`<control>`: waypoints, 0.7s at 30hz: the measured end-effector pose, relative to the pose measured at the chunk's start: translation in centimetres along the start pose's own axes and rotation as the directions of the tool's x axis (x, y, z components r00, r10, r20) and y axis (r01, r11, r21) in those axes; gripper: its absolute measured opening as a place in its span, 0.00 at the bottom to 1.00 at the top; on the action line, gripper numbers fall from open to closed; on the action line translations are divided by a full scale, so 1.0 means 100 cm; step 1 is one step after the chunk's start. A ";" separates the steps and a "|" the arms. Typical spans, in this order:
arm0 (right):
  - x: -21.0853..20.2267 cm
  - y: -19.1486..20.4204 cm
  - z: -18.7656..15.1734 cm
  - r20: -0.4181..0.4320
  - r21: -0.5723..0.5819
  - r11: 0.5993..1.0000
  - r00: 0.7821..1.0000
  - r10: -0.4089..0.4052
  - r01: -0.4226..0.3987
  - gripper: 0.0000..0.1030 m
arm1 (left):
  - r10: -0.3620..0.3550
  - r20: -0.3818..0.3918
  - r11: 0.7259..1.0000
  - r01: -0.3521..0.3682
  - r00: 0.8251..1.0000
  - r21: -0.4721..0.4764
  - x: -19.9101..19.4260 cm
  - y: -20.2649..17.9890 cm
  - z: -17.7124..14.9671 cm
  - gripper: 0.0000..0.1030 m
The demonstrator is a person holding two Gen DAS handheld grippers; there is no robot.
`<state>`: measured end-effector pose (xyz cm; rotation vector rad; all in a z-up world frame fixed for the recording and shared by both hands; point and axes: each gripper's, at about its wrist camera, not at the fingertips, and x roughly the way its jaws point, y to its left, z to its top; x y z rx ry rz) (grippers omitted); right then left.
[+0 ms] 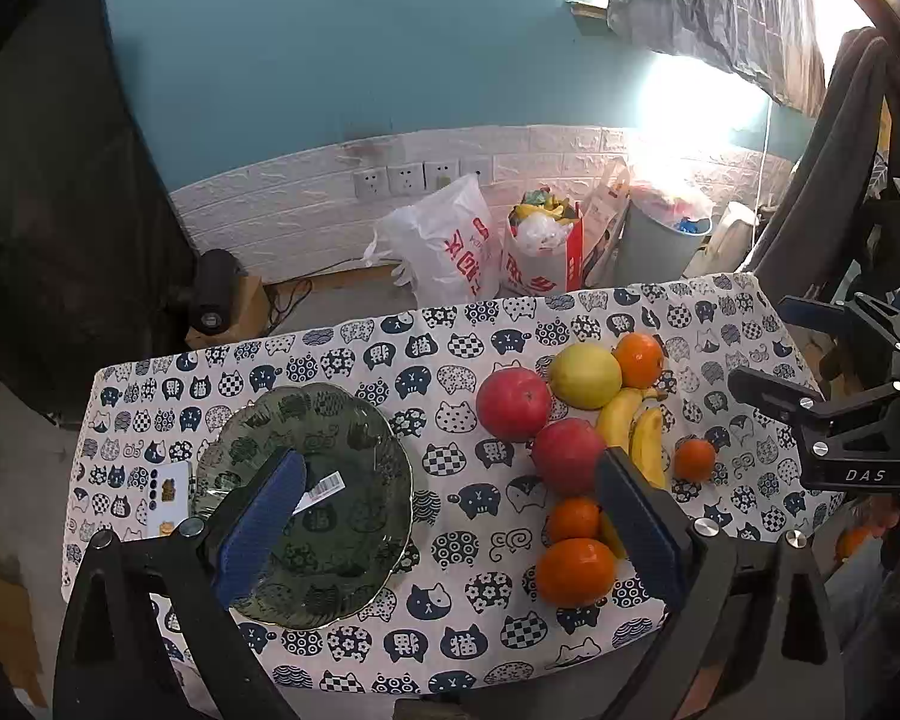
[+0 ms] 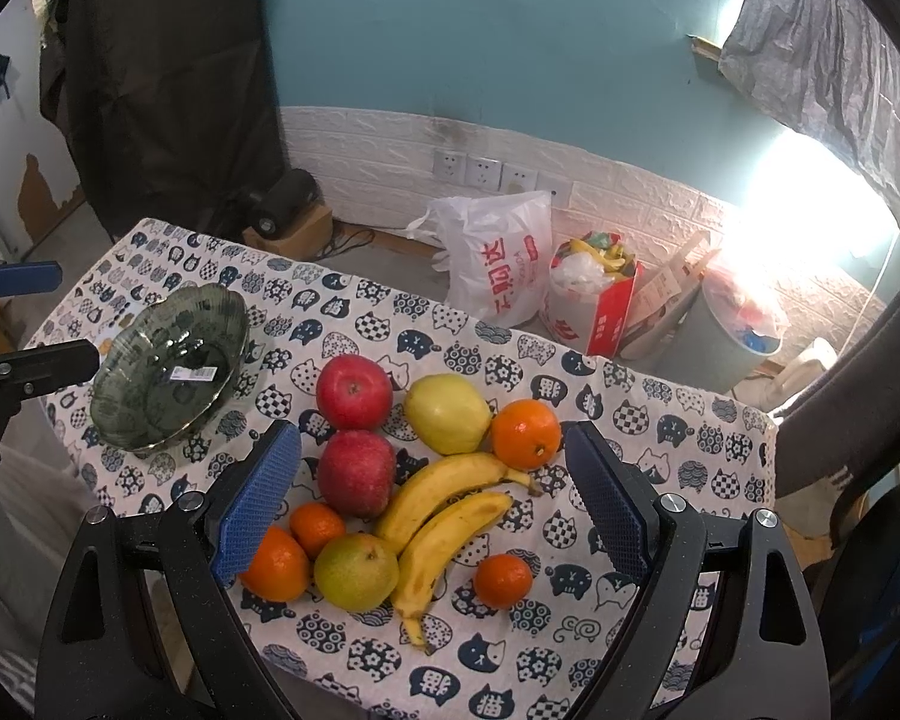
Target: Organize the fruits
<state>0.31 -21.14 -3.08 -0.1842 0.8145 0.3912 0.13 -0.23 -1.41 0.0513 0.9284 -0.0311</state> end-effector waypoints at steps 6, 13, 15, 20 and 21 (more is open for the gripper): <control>0.000 0.001 0.000 -0.001 -0.002 1.000 1.000 0.000 0.000 0.86 | 0.006 -0.010 1.000 -0.006 1.000 0.007 0.004 0.000 -0.001 0.95; 0.000 0.000 0.000 0.001 -0.003 1.000 1.000 -0.007 0.007 0.86 | 0.020 -0.025 1.000 -0.020 0.999 0.013 0.011 -0.001 0.001 0.95; 0.002 -0.005 0.002 -0.006 -0.001 1.000 1.000 -0.018 0.018 0.86 | 0.021 -0.039 1.000 -0.021 0.999 0.015 0.017 -0.001 0.003 0.95; 0.012 -0.021 0.009 -0.052 0.004 0.999 0.998 -0.044 0.044 0.86 | 0.006 -0.111 1.000 -0.005 0.994 0.016 0.041 -0.002 0.010 0.95; 0.015 -0.025 0.010 -0.065 0.004 0.999 0.997 -0.046 0.046 0.86 | 0.003 -0.120 1.000 -0.002 0.993 0.010 0.045 -0.002 0.012 0.95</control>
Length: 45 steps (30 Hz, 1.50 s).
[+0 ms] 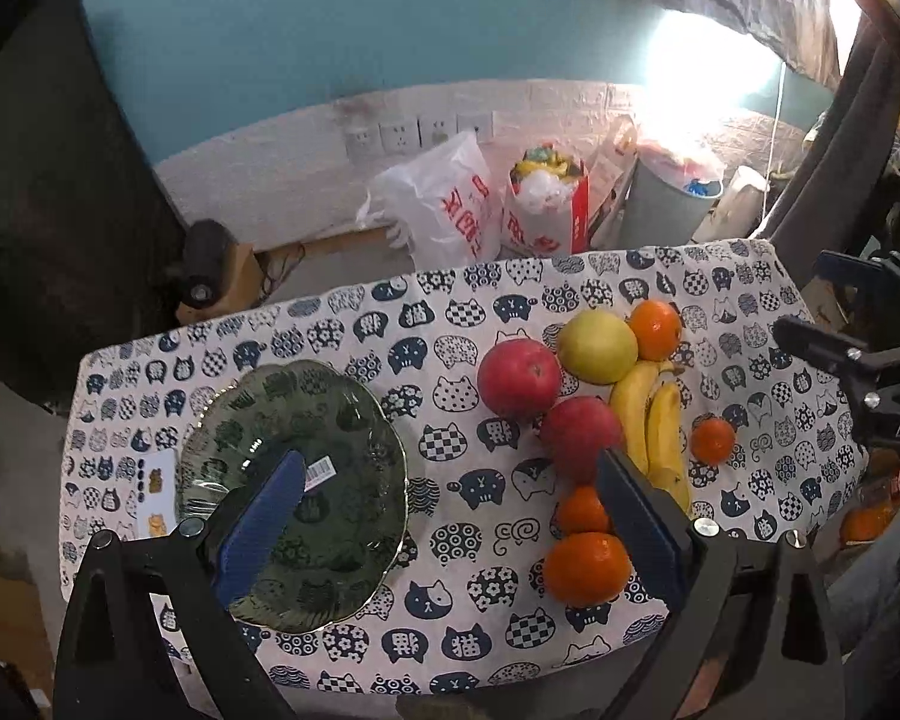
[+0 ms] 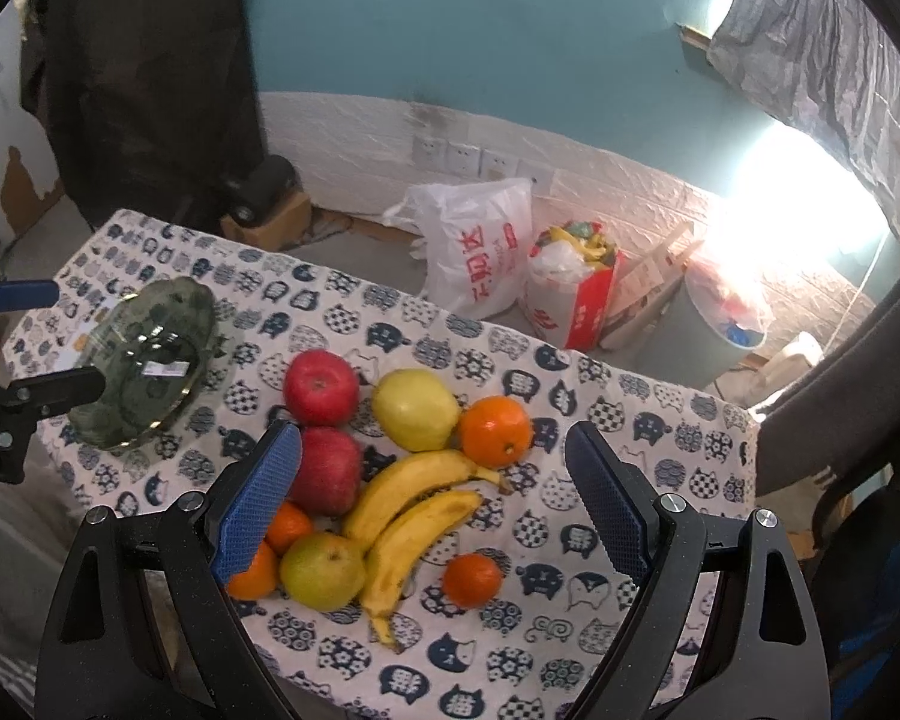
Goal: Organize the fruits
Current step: 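Grasp a red apple with the left tool while the right tool grasps an orange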
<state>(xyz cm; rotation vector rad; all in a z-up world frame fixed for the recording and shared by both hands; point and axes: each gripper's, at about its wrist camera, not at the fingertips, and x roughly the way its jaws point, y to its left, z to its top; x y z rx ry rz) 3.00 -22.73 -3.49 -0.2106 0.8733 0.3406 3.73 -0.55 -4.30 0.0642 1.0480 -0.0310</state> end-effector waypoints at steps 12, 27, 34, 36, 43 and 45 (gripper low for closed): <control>0.045 -0.045 0.032 -0.155 0.004 1.000 0.988 0.016 -0.016 0.85 | -0.040 -0.115 0.999 0.040 0.993 -0.003 0.047 -0.008 0.048 0.95; 0.135 -0.069 0.029 -0.300 0.005 0.995 0.949 0.097 -0.100 0.85 | -0.089 -0.232 0.996 0.089 0.969 -0.009 0.133 -0.021 0.068 0.95; 0.169 -0.079 0.005 -0.374 0.014 0.993 0.920 0.114 -0.117 0.85 | -0.116 -0.299 0.993 0.113 0.947 -0.025 0.168 -0.033 0.059 0.95; 0.177 -0.080 0.001 -0.385 0.018 0.992 0.915 0.120 -0.123 0.85 | -0.115 -0.311 0.993 0.115 0.943 -0.020 0.177 -0.038 0.058 0.95; 0.197 -0.079 -0.008 -0.415 0.003 0.988 0.898 0.143 -0.156 0.85 | -0.105 -0.344 0.994 0.111 0.933 -0.003 0.200 -0.050 0.057 0.95; 0.203 -0.078 -0.009 -0.422 -0.002 0.987 0.895 0.142 -0.158 0.85 | -0.105 -0.355 0.994 0.113 0.929 0.001 0.206 -0.052 0.056 0.95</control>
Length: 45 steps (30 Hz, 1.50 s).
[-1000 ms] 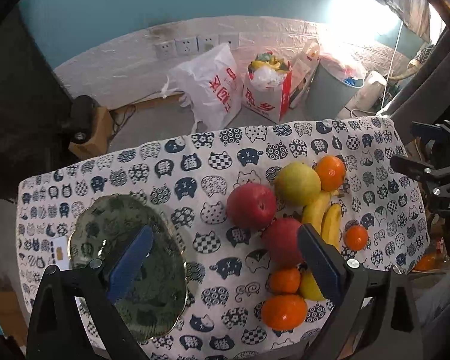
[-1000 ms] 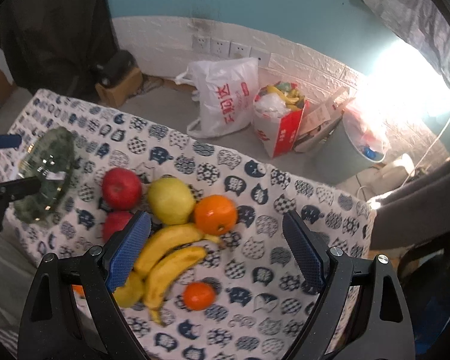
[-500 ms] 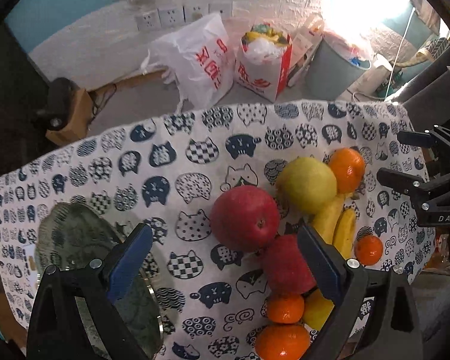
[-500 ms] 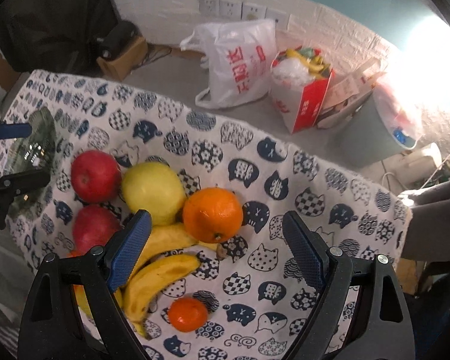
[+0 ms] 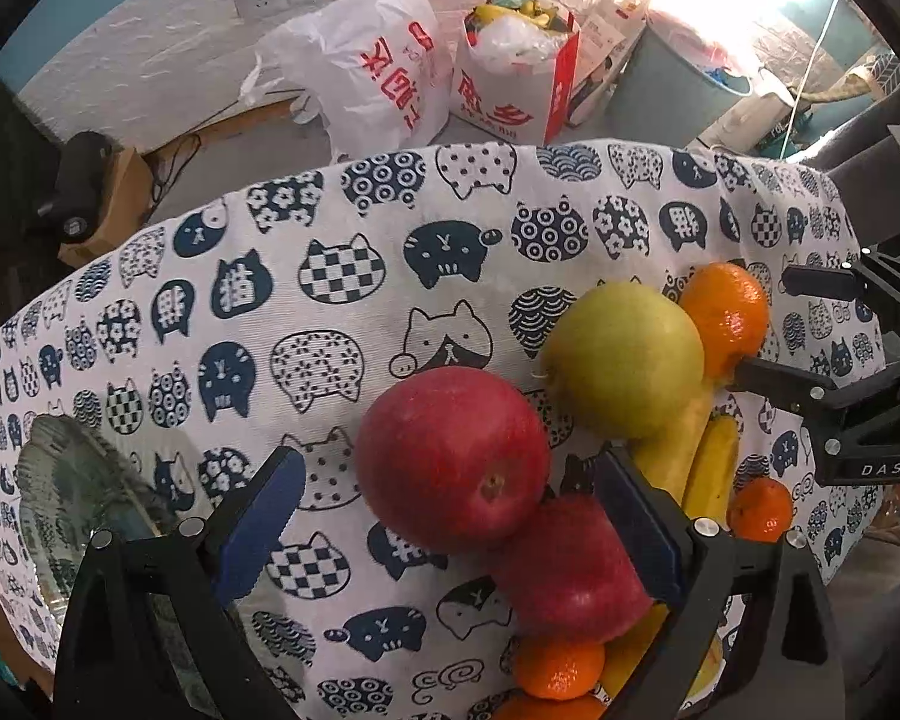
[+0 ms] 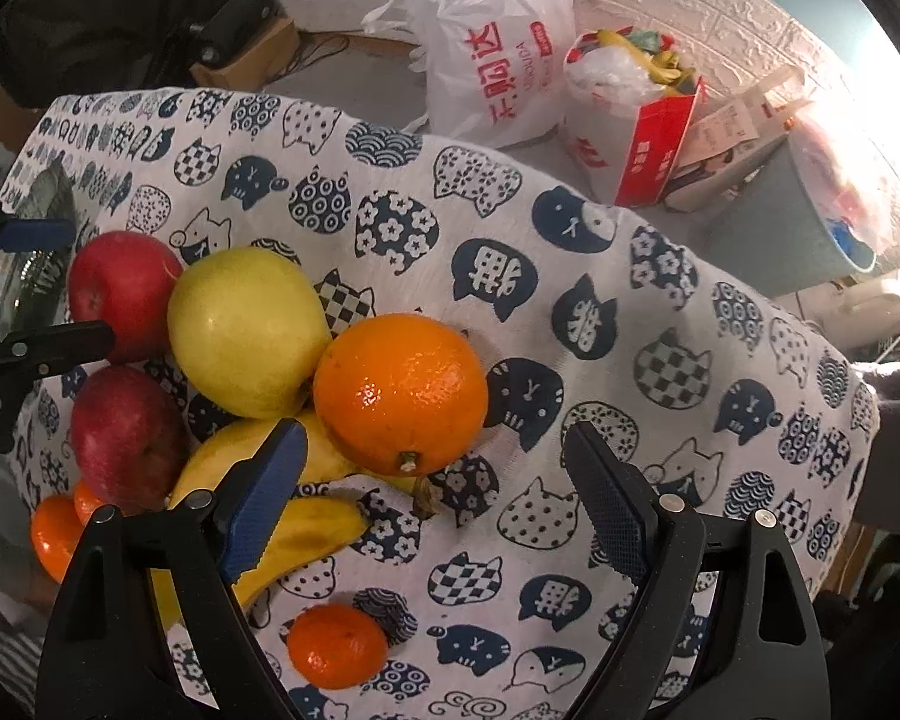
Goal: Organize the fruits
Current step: 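Grasp a red apple with the left tool while the right tool grasps an orange, then lift the red apple with the left tool while the right tool lifts the orange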
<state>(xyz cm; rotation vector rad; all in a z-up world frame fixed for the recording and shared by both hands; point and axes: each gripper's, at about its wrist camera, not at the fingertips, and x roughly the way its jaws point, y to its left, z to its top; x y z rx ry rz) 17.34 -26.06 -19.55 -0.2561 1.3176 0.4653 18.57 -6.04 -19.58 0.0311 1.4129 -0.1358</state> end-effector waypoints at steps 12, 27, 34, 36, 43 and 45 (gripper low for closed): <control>0.021 0.012 0.005 0.003 -0.070 0.997 1.000 0.019 -0.019 0.67 | -0.015 -0.049 1.000 0.016 0.999 0.019 0.028 0.001 0.002 0.75; 0.005 0.017 -0.006 0.083 -0.044 0.997 0.995 -0.052 0.056 0.64 | 0.019 0.014 0.998 -0.019 1.000 0.054 0.010 0.002 -0.010 0.75; -0.019 0.016 -0.011 0.127 0.003 0.998 0.990 -0.067 0.067 0.64 | 0.025 0.077 0.997 -0.030 0.997 0.077 -0.019 -0.005 -0.023 0.75; -0.027 0.016 -0.012 0.143 0.015 0.998 0.987 -0.070 0.069 0.64 | 0.019 0.095 0.996 -0.027 0.995 0.082 -0.028 -0.007 -0.025 0.75; -0.060 0.025 -0.016 0.214 0.032 0.997 0.974 -0.072 0.067 0.64 | 0.002 0.158 0.997 -0.015 0.987 0.081 -0.059 -0.006 -0.037 0.75; -0.072 0.031 -0.017 0.239 0.038 0.997 0.968 -0.069 0.062 0.64 | 0.007 0.179 0.996 -0.024 0.984 0.090 -0.068 -0.005 -0.043 0.75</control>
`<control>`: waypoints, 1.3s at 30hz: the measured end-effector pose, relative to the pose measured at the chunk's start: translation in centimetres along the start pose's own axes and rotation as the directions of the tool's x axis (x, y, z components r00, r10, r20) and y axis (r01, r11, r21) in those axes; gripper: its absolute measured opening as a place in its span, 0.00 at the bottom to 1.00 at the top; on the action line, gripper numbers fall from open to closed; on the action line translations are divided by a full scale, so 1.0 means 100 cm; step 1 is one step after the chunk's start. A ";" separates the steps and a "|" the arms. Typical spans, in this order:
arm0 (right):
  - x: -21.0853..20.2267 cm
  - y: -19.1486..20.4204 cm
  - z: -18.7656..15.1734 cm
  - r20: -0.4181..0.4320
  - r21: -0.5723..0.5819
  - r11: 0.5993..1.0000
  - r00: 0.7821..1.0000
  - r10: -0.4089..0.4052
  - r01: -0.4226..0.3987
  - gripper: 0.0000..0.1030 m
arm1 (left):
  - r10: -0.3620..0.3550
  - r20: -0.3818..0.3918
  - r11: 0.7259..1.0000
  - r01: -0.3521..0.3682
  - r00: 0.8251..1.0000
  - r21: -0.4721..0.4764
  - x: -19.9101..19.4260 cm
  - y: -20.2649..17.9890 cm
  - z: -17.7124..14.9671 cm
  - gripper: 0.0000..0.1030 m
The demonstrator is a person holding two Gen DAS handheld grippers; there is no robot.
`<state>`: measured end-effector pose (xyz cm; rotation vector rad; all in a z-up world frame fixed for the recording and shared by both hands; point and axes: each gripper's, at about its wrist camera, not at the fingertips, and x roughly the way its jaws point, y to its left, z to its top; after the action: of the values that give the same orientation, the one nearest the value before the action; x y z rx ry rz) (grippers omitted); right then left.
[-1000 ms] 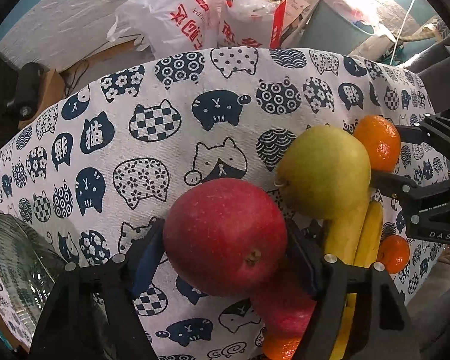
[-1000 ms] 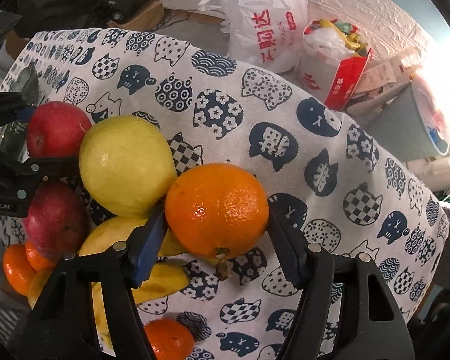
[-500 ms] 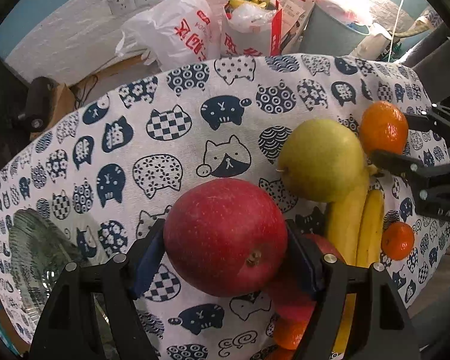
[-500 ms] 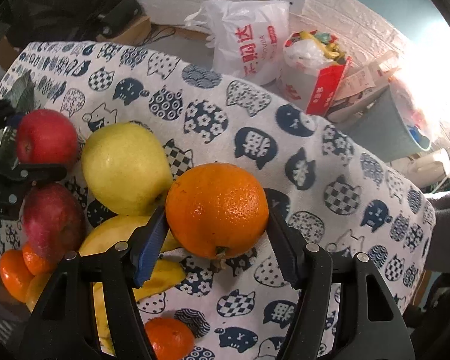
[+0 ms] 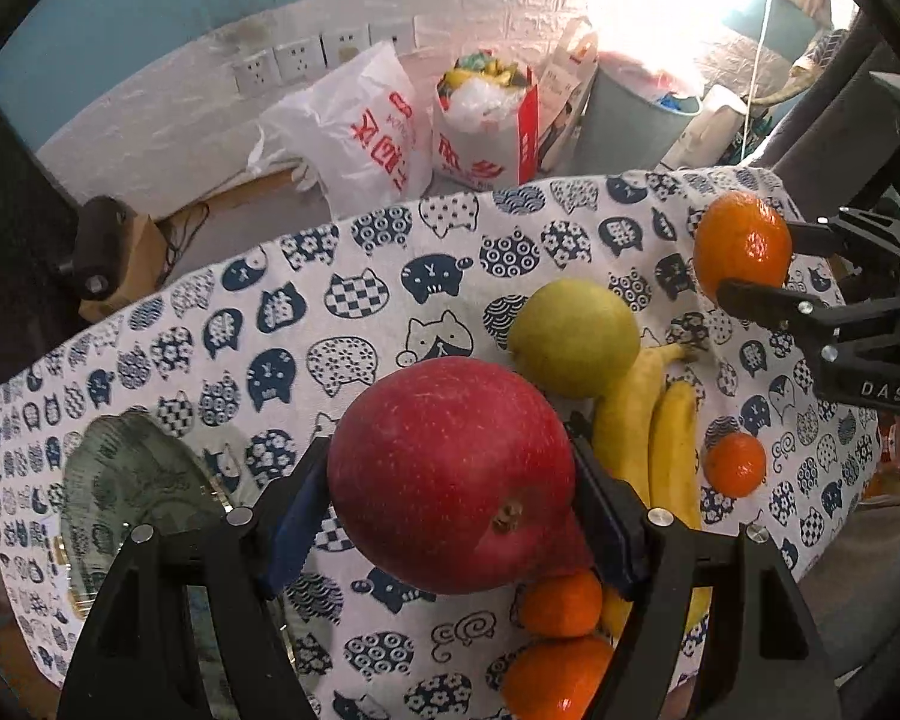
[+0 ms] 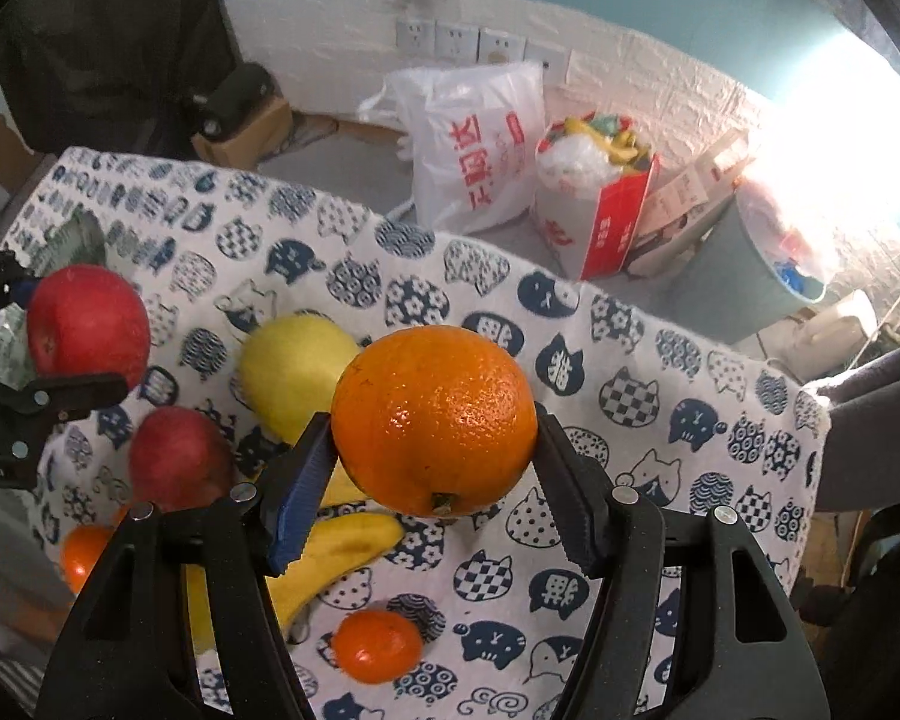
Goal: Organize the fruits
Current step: 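Lift the red apple with the left tool while the right tool lifts the orange, then carry the apple in the left tool and the orange in the right tool over the green plate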
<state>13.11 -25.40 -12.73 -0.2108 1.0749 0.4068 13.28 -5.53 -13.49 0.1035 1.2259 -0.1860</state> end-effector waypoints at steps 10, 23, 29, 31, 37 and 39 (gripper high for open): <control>-0.040 0.029 0.007 0.089 -0.012 1.000 0.996 0.017 -0.016 0.64 | -0.023 0.058 0.998 0.026 0.998 -0.049 -0.043 0.016 -0.021 0.75; -0.070 0.081 0.018 0.156 -0.060 0.995 0.984 0.082 -0.073 0.64 | 0.030 0.142 0.997 -0.020 0.989 -0.072 -0.087 0.042 -0.047 0.75; -0.071 0.107 0.026 0.156 -0.099 0.990 0.981 0.116 -0.102 0.64 | 0.039 0.142 0.994 -0.023 0.989 -0.111 -0.093 0.063 -0.059 0.75; -0.069 0.113 0.029 0.152 -0.108 0.988 0.980 0.126 -0.110 0.64 | 0.045 0.141 0.992 -0.027 0.989 -0.123 -0.094 0.070 -0.064 0.75; -0.061 0.137 0.039 0.135 -0.139 0.981 0.979 0.151 -0.132 0.64 | 0.066 0.132 0.986 -0.044 0.989 -0.159 -0.093 0.091 -0.079 0.75; -0.057 0.146 0.043 0.128 -0.149 0.979 0.979 0.161 -0.141 0.64 | 0.072 0.124 0.983 -0.049 0.990 -0.177 -0.092 0.100 -0.085 0.75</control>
<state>8.08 -11.85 -5.22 -0.2219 0.9278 0.6261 4.41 6.55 -7.87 -0.0232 1.1021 -0.0314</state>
